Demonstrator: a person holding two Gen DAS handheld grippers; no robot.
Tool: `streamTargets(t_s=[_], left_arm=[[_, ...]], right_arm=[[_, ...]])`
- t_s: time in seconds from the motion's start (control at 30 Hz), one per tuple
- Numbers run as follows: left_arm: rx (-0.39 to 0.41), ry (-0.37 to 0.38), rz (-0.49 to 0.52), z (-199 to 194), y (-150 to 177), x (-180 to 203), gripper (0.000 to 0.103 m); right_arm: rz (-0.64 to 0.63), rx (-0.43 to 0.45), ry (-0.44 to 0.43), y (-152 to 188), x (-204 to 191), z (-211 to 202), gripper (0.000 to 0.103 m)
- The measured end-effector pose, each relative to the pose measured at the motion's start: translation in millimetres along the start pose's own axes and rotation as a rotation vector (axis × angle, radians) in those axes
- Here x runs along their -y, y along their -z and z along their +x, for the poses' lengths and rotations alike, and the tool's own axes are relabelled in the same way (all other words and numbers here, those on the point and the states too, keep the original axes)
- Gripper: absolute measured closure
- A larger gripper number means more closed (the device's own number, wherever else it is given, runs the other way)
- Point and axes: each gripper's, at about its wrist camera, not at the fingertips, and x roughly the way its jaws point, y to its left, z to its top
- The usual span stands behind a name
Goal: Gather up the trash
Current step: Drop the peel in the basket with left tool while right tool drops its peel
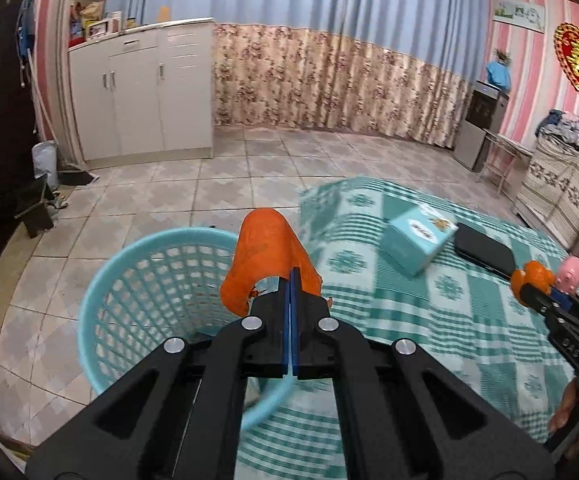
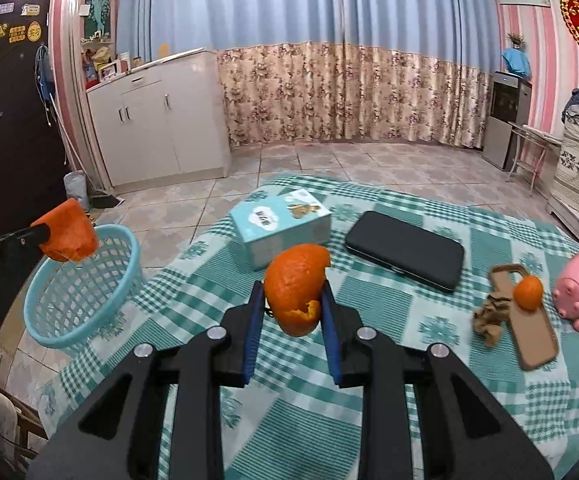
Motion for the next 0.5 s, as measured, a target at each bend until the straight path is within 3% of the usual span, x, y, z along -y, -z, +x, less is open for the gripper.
streamTargets(t_s=[0.17, 0.5], left_arm=[[0.010, -0.056, 0.019, 13.0, -2.5, -29.8, 0.103], [-0.058, -0.105, -0.016, 59.7, 6.6, -85.0, 0.103]], right_arm=[[-0.031, -0.008, -0.005, -4.8, -17.6, 11.2, 0.076], [-0.087, -0.023, -0.010, -8.6, -47.5, 29.8, 0.075]])
